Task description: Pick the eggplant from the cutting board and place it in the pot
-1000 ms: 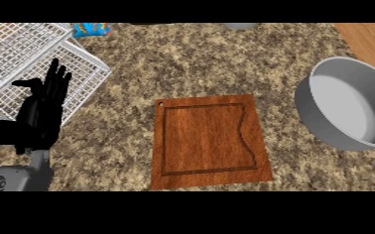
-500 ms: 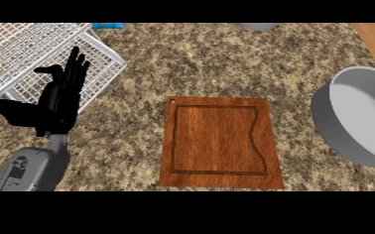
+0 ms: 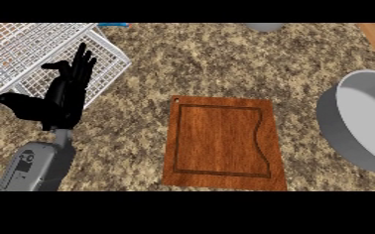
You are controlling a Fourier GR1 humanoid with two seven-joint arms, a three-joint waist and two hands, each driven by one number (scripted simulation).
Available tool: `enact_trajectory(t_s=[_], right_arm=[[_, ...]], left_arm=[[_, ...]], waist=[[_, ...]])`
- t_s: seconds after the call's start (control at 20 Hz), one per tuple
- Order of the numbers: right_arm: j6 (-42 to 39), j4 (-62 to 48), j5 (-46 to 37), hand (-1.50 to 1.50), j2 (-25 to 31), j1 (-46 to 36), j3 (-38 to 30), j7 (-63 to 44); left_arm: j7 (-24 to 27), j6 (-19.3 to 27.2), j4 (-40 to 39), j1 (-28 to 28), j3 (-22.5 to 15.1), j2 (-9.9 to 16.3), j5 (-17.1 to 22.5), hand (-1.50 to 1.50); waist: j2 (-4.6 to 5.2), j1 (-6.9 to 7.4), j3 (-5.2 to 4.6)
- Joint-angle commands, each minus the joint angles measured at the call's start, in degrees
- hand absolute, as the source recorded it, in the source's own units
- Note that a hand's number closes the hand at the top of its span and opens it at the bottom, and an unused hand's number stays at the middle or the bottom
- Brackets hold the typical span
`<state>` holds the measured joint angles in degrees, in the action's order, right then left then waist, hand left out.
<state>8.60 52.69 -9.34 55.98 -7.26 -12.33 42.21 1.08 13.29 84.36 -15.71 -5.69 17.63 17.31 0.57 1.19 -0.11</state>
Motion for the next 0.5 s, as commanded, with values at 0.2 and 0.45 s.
enact_trajectory(t_s=[0.2,0.45], right_arm=[[-13.9,-16.1,-2.8,-1.5,-0.5,-9.8,5.2,-0.8],[-15.7,-21.4,-6.0,-1.5,-3.9,-14.1,7.1,8.4]], left_arm=[[0.4,-0.8,-0.6,-2.5,2.8,1.6,-0.3,0.0],[1.3,-0.2,1.6,1.1,2.4,0.2,-1.4,0.0]], waist=[[-0.02,0.64,0.24],[-0.29,0.02,0.21]])
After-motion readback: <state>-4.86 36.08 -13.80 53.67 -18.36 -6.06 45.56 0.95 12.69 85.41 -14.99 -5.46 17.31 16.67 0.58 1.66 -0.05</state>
